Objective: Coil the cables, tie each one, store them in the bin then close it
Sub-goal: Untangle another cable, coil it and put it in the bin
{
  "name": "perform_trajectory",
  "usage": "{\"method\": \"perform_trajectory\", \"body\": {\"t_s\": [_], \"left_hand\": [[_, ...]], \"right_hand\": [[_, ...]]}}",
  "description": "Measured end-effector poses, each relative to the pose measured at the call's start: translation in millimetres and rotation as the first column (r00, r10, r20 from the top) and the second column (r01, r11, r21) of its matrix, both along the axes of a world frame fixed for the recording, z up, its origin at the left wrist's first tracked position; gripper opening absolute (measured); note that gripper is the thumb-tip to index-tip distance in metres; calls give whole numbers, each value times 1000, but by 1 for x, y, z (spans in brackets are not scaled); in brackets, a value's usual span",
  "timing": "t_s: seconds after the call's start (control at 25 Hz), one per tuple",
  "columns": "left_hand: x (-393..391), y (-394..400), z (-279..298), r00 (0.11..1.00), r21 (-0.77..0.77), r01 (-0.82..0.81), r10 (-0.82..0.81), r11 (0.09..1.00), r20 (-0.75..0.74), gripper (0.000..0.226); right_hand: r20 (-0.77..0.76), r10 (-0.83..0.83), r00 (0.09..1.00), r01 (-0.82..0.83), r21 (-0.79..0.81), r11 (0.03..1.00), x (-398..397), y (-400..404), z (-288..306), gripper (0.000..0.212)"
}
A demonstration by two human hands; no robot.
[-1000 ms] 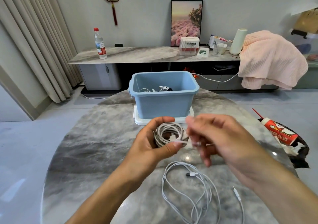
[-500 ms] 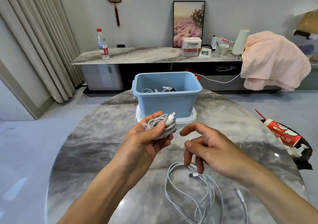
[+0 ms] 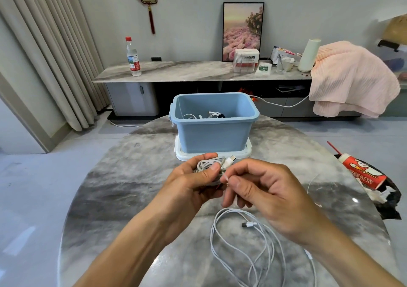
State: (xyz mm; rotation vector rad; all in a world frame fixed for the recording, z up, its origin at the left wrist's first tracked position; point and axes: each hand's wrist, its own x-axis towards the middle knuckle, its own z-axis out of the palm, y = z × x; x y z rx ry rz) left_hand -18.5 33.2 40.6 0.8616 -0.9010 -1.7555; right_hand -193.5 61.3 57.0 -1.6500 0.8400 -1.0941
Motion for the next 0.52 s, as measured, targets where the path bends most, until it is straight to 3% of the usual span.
{"method": "perform_trajectory", "body": {"t_s": [0.2,0.32,0.4,0.52], "left_hand": [[-4,3,-4,997,-69,57,-53,996,47,50],[-3,5,-2,983,-138,141,-123,980,133,44],[-3,8,-1,973,-170,183,-154,968,171,40],[-3,8,-2,967,-204,207,-168,957,193,39]], "right_hand": [[-22,-311,950,289,-309,906,17,1,-13,8],[-186,-460,868,292,-559,776,14,-2,-12,9],[-203,-401,893,255,-507,823,10,-4,-10,9],[-48,-293,955,272,-256,928,10,-3,-7,10]]}}
